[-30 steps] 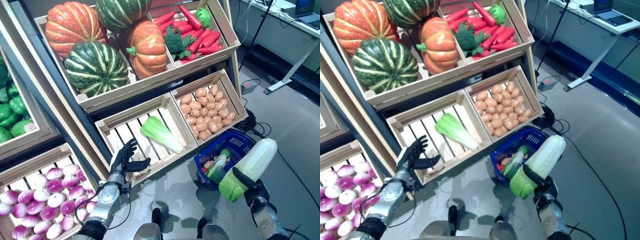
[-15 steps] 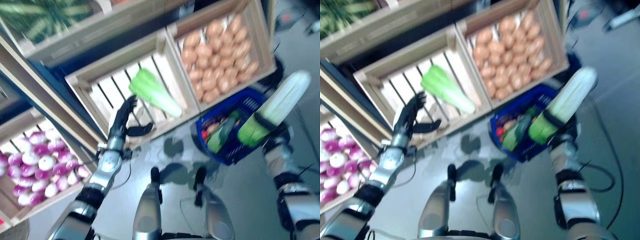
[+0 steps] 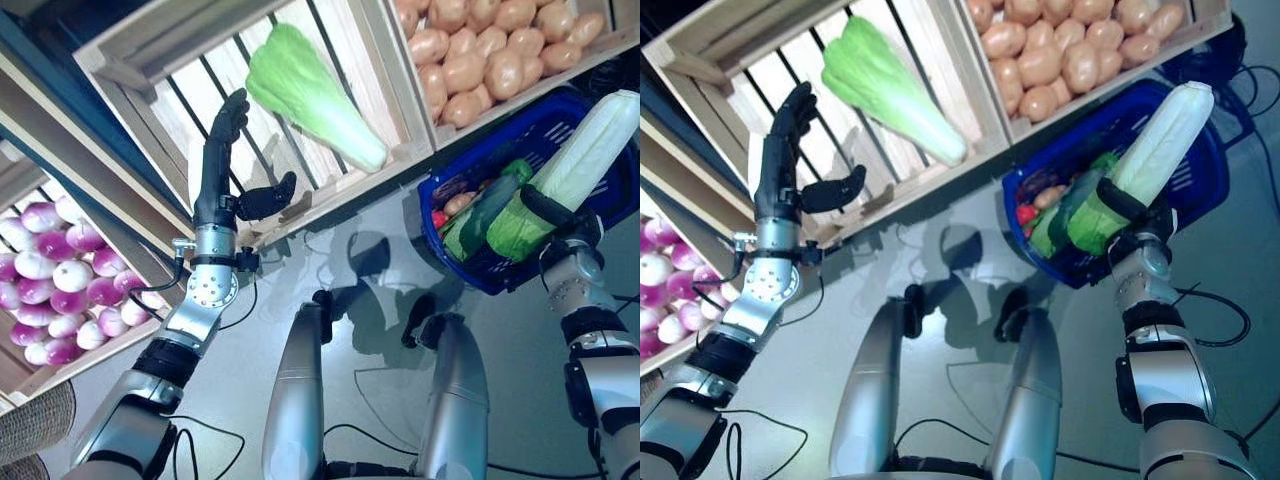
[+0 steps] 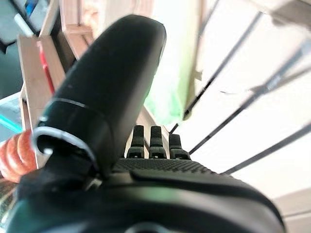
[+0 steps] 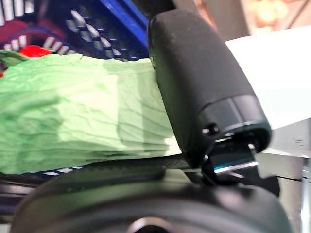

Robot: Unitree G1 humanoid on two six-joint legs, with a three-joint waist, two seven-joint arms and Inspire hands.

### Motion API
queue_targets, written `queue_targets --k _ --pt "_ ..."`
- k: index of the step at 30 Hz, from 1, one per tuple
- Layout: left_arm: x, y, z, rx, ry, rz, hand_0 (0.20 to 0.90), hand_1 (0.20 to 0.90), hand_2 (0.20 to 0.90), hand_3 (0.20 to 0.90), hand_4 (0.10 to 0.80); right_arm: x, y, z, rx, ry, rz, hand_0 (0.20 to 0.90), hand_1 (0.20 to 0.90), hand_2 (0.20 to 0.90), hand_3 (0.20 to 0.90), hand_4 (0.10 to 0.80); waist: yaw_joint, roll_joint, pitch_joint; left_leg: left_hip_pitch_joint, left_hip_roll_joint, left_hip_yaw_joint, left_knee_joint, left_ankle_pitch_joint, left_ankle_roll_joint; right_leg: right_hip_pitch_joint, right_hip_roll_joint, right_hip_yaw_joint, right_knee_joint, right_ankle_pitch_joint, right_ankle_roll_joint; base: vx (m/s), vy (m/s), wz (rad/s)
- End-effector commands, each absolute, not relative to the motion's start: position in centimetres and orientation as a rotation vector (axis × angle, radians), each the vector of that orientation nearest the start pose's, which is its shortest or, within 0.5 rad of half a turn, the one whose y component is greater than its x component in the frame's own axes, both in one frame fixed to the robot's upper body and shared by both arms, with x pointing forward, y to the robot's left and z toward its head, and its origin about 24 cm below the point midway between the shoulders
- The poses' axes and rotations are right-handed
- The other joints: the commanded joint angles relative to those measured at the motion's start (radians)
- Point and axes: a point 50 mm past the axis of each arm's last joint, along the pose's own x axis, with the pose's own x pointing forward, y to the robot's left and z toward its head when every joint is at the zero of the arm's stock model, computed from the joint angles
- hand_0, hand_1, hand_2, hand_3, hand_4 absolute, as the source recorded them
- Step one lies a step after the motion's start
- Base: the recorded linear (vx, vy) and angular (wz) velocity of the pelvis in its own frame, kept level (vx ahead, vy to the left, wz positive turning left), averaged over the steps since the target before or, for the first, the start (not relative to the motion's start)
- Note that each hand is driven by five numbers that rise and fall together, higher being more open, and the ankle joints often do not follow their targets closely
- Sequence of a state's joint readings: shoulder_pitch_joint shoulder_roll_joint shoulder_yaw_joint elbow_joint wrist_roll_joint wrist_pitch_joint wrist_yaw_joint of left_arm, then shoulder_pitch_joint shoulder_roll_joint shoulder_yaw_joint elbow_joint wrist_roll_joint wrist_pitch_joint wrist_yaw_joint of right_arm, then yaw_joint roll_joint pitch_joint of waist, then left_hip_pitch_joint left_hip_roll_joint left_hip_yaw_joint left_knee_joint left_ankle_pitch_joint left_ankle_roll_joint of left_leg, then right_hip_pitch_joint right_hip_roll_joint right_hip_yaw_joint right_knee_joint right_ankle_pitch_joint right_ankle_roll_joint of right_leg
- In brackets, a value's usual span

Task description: Put vegetables into the basket

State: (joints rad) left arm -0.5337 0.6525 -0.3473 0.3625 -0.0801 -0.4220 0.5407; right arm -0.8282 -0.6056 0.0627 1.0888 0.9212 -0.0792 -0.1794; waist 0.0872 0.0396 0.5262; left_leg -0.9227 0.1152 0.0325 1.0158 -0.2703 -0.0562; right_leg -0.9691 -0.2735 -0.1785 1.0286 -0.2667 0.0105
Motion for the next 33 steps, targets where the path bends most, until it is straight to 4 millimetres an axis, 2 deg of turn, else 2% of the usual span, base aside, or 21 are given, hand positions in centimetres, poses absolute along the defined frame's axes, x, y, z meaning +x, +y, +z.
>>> queue_targets --k 1,3,6,7,10,14,16,22,27,30,33 --pt "31.6 20.6 25.4 0.406 -1.039 0.287 0.900 0.900 0.900 0.900 0.800 36.4 -34.3 17.1 0.339 -0.150 -0.559 0.900 0.900 0.900 0.900 0.800 -0.013 0.041 -0.006 0.031 -0.014 -0.012 -0.036 0.010 0.041 0.091 0.004 0.009 0.024 -0.017 -0.022 0.045 -0.005 0.02" --pt "31.6 21.1 26.2 0.390 -1.046 0.309 0.900 0.900 0.900 0.900 0.800 36.4 -34.3 17.2 0.306 -0.145 -0.561 0.900 0.900 0.900 0.900 0.800 -0.015 0.041 -0.006 0.019 -0.011 -0.012 -0.018 0.009 0.041 0.078 0.005 0.014 0.041 -0.018 -0.024 0.062 0.004 0.02" --pt "31.9 21.9 27.4 0.476 -1.062 0.387 0.900 0.900 0.900 0.900 0.800 36.5 -34.2 16.9 0.302 -0.125 -0.584 0.900 0.900 0.900 0.900 0.800 -0.021 0.038 -0.006 0.009 -0.004 -0.013 0.012 0.009 0.038 0.069 0.006 0.018 0.067 -0.021 -0.024 0.069 0.006 -0.02" --pt "32.2 22.2 28.1 0.602 -1.083 0.452 0.900 0.900 0.900 0.900 0.800 36.6 -34.1 16.6 0.312 -0.095 -0.581 0.900 0.900 0.900 0.900 0.800 -0.026 0.036 -0.006 0.016 0.000 -0.012 0.015 0.012 0.033 0.077 0.008 0.019 0.068 -0.020 -0.024 0.052 0.014 -0.02" --pt "33.1 23.0 29.3 0.715 -1.027 0.498 0.900 0.900 0.900 0.900 0.800 36.8 -33.9 16.3 0.325 -0.057 -0.571 0.900 0.900 0.900 0.900 0.800 -0.036 0.034 -0.006 0.047 0.010 -0.004 -0.002 0.022 0.021 0.106 0.012 0.024 0.056 -0.019 -0.025 0.085 0.069 -0.04" --pt "34.0 23.7 30.0 0.863 -0.981 0.541 0.900 0.900 0.900 0.900 0.800 36.6 -34.1 15.7 0.301 -0.031 -0.575 0.900 0.900 0.900 0.900 0.800 -0.048 0.032 -0.006 0.082 0.021 0.007 -0.017 0.028 0.020 0.138 0.011 0.030 0.037 -0.012 -0.023 0.060 0.056 -0.09" --pt "34.6 23.9 30.7 1.019 -0.969 0.583 0.900 0.900 0.900 0.900 0.800 36.7 -34.0 15.7 0.284 -0.030 -0.571 0.900 0.900 0.900 0.900 0.800 -0.060 0.027 -0.006 0.097 0.029 0.011 -0.024 0.035 0.014 0.147 0.013 0.034 0.031 -0.006 -0.021 0.056 0.064 -0.12" --pt "36.0 24.5 31.2 1.259 -0.902 0.631 0.900 0.900 0.900 0.900 0.800 36.8 -34.1 16.0 0.273 -0.030 -0.549 0.900 0.900 0.900 0.900 0.800 -0.087 0.023 -0.006 0.127 0.047 0.034 -0.072 0.055 0.003 0.165 0.028 0.046 -0.016 0.012 -0.012 0.027 0.075 -0.09" --pt "36.9 24.3 31.7 1.417 -0.848 0.611 0.900 0.900 0.900 0.900 0.800 37.3 -33.7 18.4 0.208 -0.122 -0.512 0.900 0.900 0.900 0.900 0.800 -0.111 0.025 -0.006 0.153 0.058 0.059 -0.126 0.059 -0.006 0.173 0.039 0.060 -0.060 0.025 -0.002 0.017 0.064 -0.16" --pt "37.2 23.9 32.2 1.569 -0.845 0.574 0.900 0.900 0.900 0.900 0.800 37.4 -33.5 19.5 0.207 -0.188 -0.491 0.900 0.900 0.900 0.900 0.800 -0.123 0.026 -0.006 0.156 0.063 0.070 -0.138 0.056 -0.009 0.168 0.045 0.067 -0.071 0.030 0.003 0.024 0.070 -0.06" --pt "37.9 23.1 32.2 1.746 -0.772 0.479 0.900 0.900 0.900 0.900 0.800 37.6 -33.0 21.1 0.147 -0.252 -0.442 0.900 0.900 0.900 0.900 0.800 -0.139 0.035 -0.006 0.152 0.067 0.084 -0.154 0.053 -0.010 0.153 0.048 0.076 -0.085 0.034 0.011 0.001 0.091 -0.05"
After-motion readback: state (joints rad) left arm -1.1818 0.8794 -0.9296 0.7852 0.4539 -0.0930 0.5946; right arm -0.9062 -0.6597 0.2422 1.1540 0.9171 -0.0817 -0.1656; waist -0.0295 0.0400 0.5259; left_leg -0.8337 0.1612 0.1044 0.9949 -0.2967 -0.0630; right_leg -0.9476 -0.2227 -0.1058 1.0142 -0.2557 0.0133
